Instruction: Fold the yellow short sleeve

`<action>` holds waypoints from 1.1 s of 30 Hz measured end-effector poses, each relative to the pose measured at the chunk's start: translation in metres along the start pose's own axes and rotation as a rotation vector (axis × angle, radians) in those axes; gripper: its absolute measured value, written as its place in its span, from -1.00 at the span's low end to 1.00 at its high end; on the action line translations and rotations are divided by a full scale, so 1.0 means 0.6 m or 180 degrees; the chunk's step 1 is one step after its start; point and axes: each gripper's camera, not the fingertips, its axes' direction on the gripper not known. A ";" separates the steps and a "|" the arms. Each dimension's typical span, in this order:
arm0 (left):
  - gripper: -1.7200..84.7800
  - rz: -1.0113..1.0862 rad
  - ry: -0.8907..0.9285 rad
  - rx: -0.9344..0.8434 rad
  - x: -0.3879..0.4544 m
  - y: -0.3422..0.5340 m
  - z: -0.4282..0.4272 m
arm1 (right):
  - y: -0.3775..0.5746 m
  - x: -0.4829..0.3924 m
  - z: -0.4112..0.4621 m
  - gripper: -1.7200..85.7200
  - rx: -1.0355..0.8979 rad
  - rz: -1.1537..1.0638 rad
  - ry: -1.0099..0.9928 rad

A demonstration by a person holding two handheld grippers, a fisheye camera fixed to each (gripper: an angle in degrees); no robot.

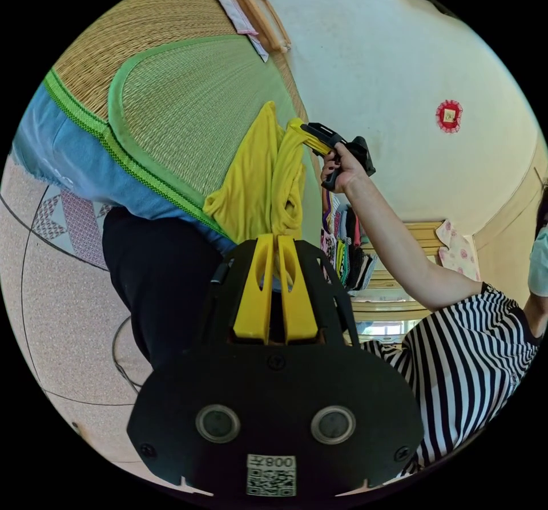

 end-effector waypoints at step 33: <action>-0.93 -0.0384 0.0044 0.0161 -0.163 0.072 0.115 | -0.034 -0.152 -0.017 -0.92 -0.0150 -0.0656 -0.0245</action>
